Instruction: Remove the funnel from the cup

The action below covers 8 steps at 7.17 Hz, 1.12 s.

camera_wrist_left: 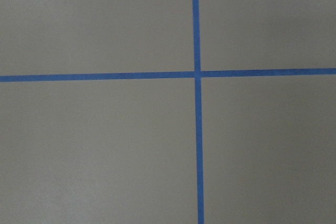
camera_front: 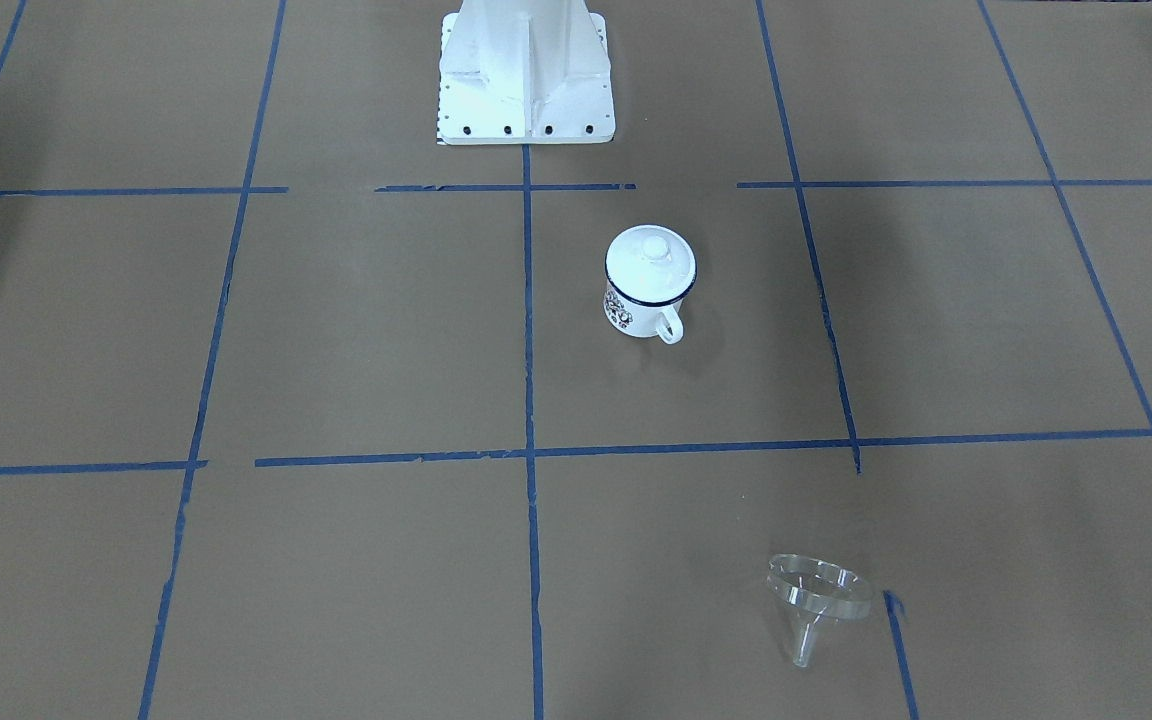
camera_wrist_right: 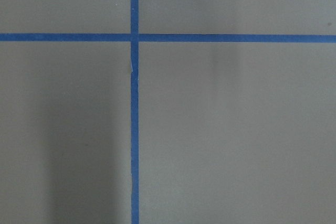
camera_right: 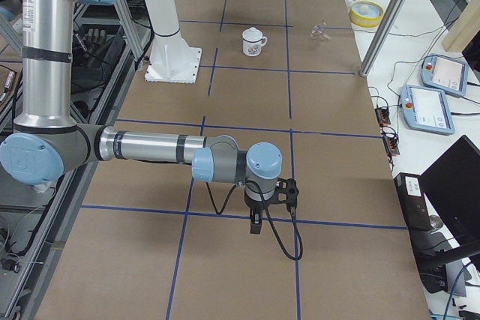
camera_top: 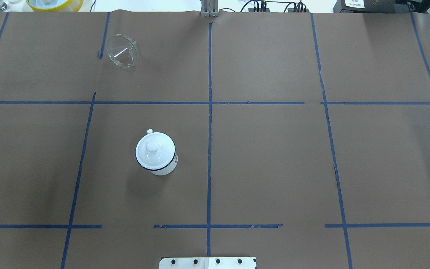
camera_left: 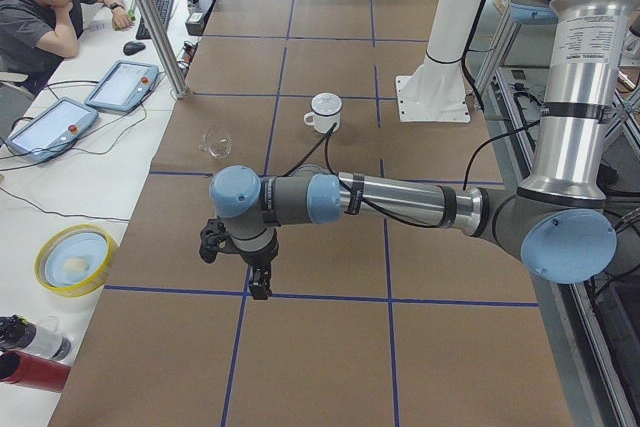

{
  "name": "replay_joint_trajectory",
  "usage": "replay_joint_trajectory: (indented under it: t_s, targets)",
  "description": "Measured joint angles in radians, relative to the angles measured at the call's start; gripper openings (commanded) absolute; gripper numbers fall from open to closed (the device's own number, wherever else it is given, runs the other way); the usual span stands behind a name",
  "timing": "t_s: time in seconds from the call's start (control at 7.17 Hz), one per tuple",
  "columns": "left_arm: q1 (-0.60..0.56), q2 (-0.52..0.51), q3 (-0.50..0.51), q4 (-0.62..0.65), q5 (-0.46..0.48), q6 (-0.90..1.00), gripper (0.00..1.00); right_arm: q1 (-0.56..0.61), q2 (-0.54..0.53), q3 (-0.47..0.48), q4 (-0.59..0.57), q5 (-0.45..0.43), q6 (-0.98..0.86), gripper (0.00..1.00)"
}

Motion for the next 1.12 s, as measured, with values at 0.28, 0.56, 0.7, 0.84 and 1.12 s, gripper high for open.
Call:
replay_joint_trajectory:
  t_s: [0.28, 0.56, 0.7, 0.84, 1.12]
  targets:
    - [-0.001, 0.040, 0.000, -0.104, -0.023, -0.019, 1.00, 0.000, 0.000, 0.000, 0.000, 0.000, 0.000, 1.00]
    - [0.001, 0.043, -0.010, -0.128, -0.021, -0.019, 1.00, 0.000, 0.000, -0.001, 0.000, 0.000, 0.000, 1.00]
    - [0.003, 0.041, -0.010, -0.131, -0.020, -0.016, 1.00, 0.000, 0.000, -0.001, 0.000, 0.000, 0.000, 1.00]
    - [0.003, 0.041, -0.008, -0.132, -0.015, -0.014, 1.00, 0.000, 0.000, -0.001, 0.000, 0.000, 0.000, 1.00]
    - [0.004, 0.042, -0.010, -0.132, 0.026, -0.018, 1.00, 0.000, 0.000, 0.000, 0.000, 0.000, 0.000, 1.00]
